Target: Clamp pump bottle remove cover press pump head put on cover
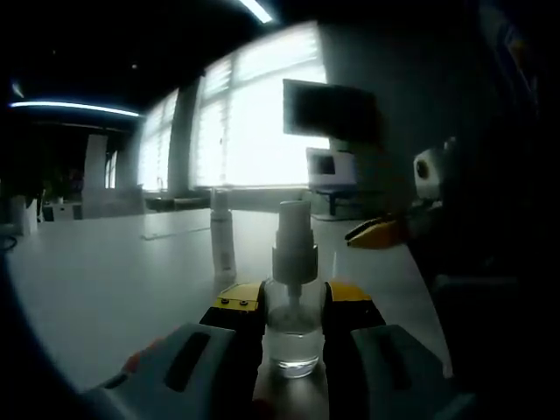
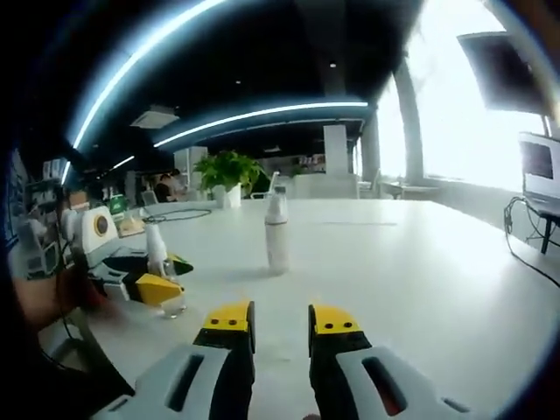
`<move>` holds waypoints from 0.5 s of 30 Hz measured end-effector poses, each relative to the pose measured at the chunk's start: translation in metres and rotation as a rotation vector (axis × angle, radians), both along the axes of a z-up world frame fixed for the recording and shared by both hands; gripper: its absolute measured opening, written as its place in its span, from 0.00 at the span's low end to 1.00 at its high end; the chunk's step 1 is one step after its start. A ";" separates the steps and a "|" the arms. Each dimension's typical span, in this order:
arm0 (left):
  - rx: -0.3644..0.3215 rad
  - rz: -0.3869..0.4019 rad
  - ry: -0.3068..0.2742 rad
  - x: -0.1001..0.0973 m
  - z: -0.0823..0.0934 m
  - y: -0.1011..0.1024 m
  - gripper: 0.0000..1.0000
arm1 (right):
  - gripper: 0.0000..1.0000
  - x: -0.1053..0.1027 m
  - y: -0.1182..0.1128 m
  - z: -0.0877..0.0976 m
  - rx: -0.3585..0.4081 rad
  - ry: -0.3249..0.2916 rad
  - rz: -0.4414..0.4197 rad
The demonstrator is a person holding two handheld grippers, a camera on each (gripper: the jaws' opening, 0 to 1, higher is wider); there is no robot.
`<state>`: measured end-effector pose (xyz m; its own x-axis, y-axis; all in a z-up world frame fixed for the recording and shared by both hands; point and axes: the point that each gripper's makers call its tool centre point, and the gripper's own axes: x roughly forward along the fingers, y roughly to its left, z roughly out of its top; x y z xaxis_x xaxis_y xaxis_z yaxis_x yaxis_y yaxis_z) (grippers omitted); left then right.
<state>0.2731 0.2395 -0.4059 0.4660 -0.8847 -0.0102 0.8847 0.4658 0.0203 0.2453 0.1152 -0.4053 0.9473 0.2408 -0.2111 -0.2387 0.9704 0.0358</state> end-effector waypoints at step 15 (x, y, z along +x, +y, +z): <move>0.004 0.002 0.000 0.001 -0.001 0.001 0.16 | 0.19 0.006 -0.001 -0.009 -0.046 -0.027 -0.016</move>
